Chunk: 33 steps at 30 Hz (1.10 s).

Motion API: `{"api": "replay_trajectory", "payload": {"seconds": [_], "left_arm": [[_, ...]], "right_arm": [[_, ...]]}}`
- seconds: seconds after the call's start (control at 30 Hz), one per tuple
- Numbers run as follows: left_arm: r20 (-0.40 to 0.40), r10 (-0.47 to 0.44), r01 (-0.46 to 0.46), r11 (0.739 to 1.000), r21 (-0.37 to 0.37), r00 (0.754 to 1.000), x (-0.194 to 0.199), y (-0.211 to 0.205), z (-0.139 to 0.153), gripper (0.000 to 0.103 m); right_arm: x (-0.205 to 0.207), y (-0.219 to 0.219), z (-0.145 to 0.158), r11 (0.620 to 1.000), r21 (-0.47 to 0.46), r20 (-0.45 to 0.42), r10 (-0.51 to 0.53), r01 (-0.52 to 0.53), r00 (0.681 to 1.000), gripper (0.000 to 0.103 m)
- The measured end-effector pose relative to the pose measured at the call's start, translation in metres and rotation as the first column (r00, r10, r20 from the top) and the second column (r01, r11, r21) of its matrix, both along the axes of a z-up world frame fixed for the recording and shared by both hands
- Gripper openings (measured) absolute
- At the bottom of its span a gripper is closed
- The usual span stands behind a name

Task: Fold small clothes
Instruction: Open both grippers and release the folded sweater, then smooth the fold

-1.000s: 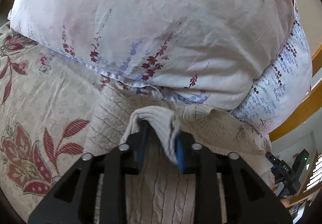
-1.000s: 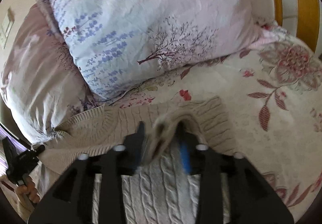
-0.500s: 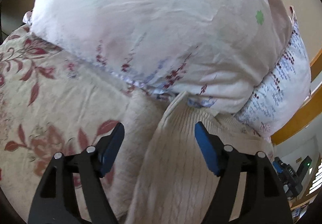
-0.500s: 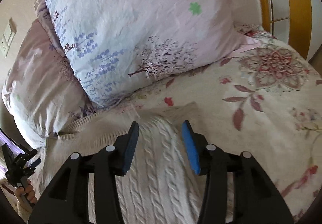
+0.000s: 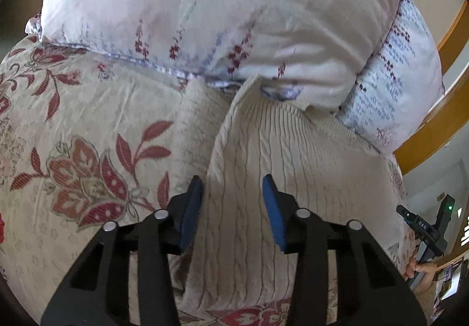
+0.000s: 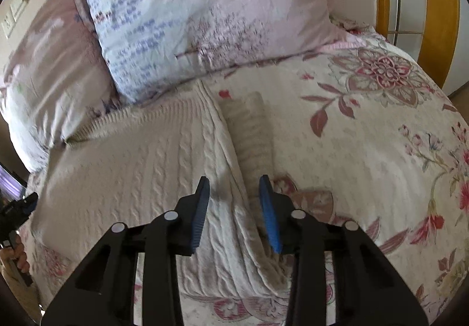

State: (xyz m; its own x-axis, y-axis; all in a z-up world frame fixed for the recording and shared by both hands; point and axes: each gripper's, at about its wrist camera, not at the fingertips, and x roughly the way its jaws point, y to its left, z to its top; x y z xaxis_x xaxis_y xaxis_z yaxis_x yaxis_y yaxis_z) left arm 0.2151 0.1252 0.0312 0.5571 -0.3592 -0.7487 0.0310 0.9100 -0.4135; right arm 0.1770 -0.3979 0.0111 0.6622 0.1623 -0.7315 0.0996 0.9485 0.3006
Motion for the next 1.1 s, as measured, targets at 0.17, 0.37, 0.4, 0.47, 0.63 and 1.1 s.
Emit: {"api": "replay_trajectory", "payload": {"seconds": [0.17,0.37,0.4,0.47,0.63,1.1], "left_arm": [[-0.024,-0.009,0.010,1.000,0.024,1.000,-0.003,-0.003,-0.007,0.012],[-0.026,-0.008,0.008,1.000,0.004,1.000,-0.008,0.003,-0.003,0.007],[-0.026,-0.009,0.009,1.000,0.001,1.000,-0.009,0.005,-0.002,0.007],[-0.025,-0.013,0.013,1.000,-0.007,1.000,-0.010,0.008,0.000,0.007],[-0.034,-0.025,0.025,1.000,-0.010,0.999,-0.016,0.011,0.000,0.007],[-0.026,-0.022,0.023,1.000,0.017,0.999,-0.022,0.013,-0.003,0.018]], "right_arm": [[-0.007,0.002,0.001,1.000,-0.009,0.037,0.007,-0.006,0.999,0.010],[-0.019,0.000,0.015,1.000,0.003,0.087,-0.013,0.012,0.996,0.009],[-0.021,-0.001,0.016,1.000,0.005,0.090,-0.019,0.018,0.996,0.009],[-0.025,0.000,0.017,1.000,0.007,0.088,-0.024,0.024,0.996,0.009],[-0.032,0.002,0.014,0.999,-0.020,0.068,-0.040,0.042,0.997,0.009],[-0.020,0.013,0.002,0.991,-0.111,-0.017,-0.071,0.068,0.997,0.014]]}}
